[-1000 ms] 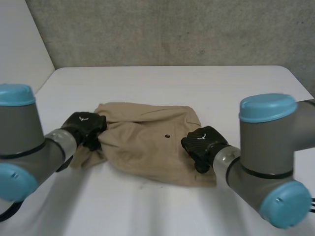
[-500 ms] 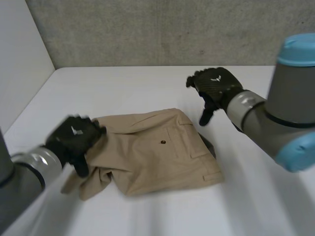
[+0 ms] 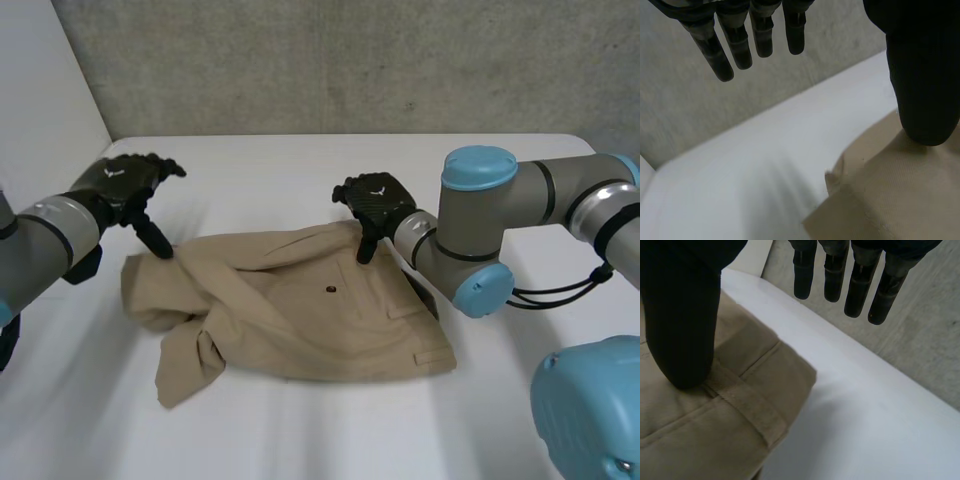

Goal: Fold the shorts.

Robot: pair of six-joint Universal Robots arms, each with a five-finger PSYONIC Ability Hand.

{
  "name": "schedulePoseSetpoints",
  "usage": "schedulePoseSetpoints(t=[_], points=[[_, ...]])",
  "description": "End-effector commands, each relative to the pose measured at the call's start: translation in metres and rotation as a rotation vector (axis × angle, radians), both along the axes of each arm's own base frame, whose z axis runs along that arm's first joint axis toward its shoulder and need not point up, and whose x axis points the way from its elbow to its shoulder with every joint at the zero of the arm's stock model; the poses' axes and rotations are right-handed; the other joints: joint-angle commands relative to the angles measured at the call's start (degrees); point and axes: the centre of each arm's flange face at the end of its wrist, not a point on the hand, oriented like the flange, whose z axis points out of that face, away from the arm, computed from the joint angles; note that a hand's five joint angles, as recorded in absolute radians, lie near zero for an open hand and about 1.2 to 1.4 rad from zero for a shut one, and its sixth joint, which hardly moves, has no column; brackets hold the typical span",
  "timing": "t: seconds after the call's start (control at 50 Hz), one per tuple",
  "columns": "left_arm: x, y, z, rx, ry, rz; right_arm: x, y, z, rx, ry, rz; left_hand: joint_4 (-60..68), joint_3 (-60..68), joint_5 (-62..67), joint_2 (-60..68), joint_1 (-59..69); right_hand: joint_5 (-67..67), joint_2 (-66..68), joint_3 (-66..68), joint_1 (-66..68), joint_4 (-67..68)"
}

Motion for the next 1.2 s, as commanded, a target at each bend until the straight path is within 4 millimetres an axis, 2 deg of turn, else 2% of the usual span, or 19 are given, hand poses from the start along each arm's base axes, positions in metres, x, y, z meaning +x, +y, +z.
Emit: schedulePoseSetpoints(t=[0.02, 0.04, 0.14, 0.2, 0.22, 0.26, 0.36, 0.52, 0.6, 0.74, 0.82, 0.84, 0.88, 0.98, 1.06, 1.08, 1.14, 1.16, 1.2], points=[[0.024, -0.019, -0.021, 0.11, -0.013, 0.067, 0.002, 0.0, -0.013, 0.047, 0.01, 0.028, -1.2, -1.7, -0.5, -0.9, -1.8, 8.1, 7.3, 8.0, 10.1, 8.4], [0.026, -0.019, -0.021, 0.111, -0.012, 0.072, 0.003, 0.001, -0.014, 0.049, 0.011, 0.03, -1.2, -1.7, -0.5, -0.9, -1.8, 10.8, 10.0, 10.6, 12.8, 11.1], [0.03, -0.02, -0.021, 0.114, -0.011, 0.074, 0.004, -0.001, -0.014, 0.044, 0.006, 0.023, -1.2, -1.7, -0.5, -0.9, -1.8, 60.8, 60.0, 60.6, 62.8, 61.0], [0.03, -0.02, -0.02, 0.111, -0.011, 0.076, 0.004, -0.002, -0.002, 0.024, -0.013, 0.015, -1.2, -1.7, -0.5, -0.9, -1.8, 60.9, 60.1, 60.7, 62.9, 61.2], [0.03, -0.02, -0.02, 0.11, -0.013, 0.077, 0.003, -0.001, 0.018, -0.002, -0.037, 0.005, -1.3, -1.9, -0.7, -1.1, -2.0, 60.9, 60.1, 60.7, 62.9, 61.2], [0.029, -0.02, -0.02, 0.112, -0.013, 0.075, 0.001, 0.001, 0.035, -0.019, -0.05, -0.002, -1.3, -1.9, -0.7, -1.1, -2.0, 60.9, 60.1, 60.7, 62.9, 61.2], [0.024, -0.016, -0.024, 0.125, -0.016, 0.06, -0.01, 0.02, 0.089, -0.091, -0.091, -0.005, -1.7, -2.2, -1.0, -1.4, -2.3, 60.9, 60.1, 60.7, 62.9, 61.2], [0.005, -0.003, -0.029, 0.144, -0.018, 0.014, -0.034, 0.057, 0.148, -0.174, -0.129, -0.007, -1.3, -1.9, -0.7, -1.1, -2.0, 60.9, 60.1, 60.7, 62.9, 61.2], [-0.003, 0.001, -0.035, 0.157, -0.021, -0.012, -0.044, 0.072, 0.164, -0.199, -0.119, -0.008, -1.2, -1.7, -0.5, -0.9, -1.8, 60.9, 60.1, 60.7, 62.9, 61.2], [-0.023, 0.012, -0.045, 0.188, -0.03, -0.077, -0.054, 0.085, 0.159, -0.196, -0.069, -0.021, 0.2, -0.4, 0.8, 0.4, -0.5, 60.9, 60.1, 60.7, 62.9, 61.2], [-0.034, 0.016, -0.048, 0.19, -0.032, -0.109, -0.058, 0.088, 0.148, -0.183, -0.022, -0.034, 19.3, 18.8, 20.0, 19.5, 18.6, 60.9, 60.1, 60.7, 62.9, 61.2], [-0.035, 0.014, -0.046, 0.177, -0.03, -0.108, -0.059, 0.088, 0.144, -0.189, -0.002, -0.038, 38.8, 38.3, 39.5, 39.1, 38.2, 60.9, 60.1, 60.7, 62.9, 61.2], [-0.036, 0.01, -0.043, 0.161, -0.028, -0.106, -0.059, 0.087, 0.143, -0.203, 0.019, -0.045, 58.8, 58.3, 59.5, 59.0, 58.1, 60.9, 60.1, 60.7, 62.9, 61.2], [-0.039, -0.018, -0.014, -0.019, -0.008, -0.067, -0.061, 0.073, 0.151, -0.314, 0.061, -0.13, 66.1, 65.6, 66.8, 66.3, 65.4, 60.9, 60.1, 60.7, 62.9, 61.2], [-0.049, -0.039, 0.033, -0.257, 0.034, -0.009, -0.054, 0.048, 0.18, -0.515, -0.015, -0.232, 66.1, 65.6, 66.8, 66.3, 65.4, 60.9, 60.1, 60.7, 62.9, 61.2], [-0.057, -0.042, 0.058, -0.367, 0.065, 0.003, -0.05, 0.04, 0.2, -0.615, -0.083, -0.266, 66.1, 65.6, 66.8, 66.3, 65.4, 60.9, 60.1, 60.7, 62.9, 61.2], [-0.066, -0.035, 0.101, -0.531, 0.127, 0.014, -0.047, 0.035, 0.232, -0.766, -0.2, -0.301, 66.1, 65.6, 66.8, 66.3, 65.4, 60.9, 60.1, 60.7, 62.9, 61.2], [-0.069, -0.026, 0.127, -0.624, 0.173, 0.017, -0.047, 0.035, 0.239, -0.797, -0.226, -0.306, 66.1, 65.6, 66.8, 66.3, 65.4, 60.9, 60.1, 60.7, 62.9, 61.2], [-0.072, -0.015, 0.148, -0.695, 0.221, 0.011, -0.048, 0.037, 0.252, -0.853, -0.272, -0.316, 66.1, 65.6, 66.8, 66.3, 65.4, 60.9, 60.1, 60.7, 62.9, 61.2]])
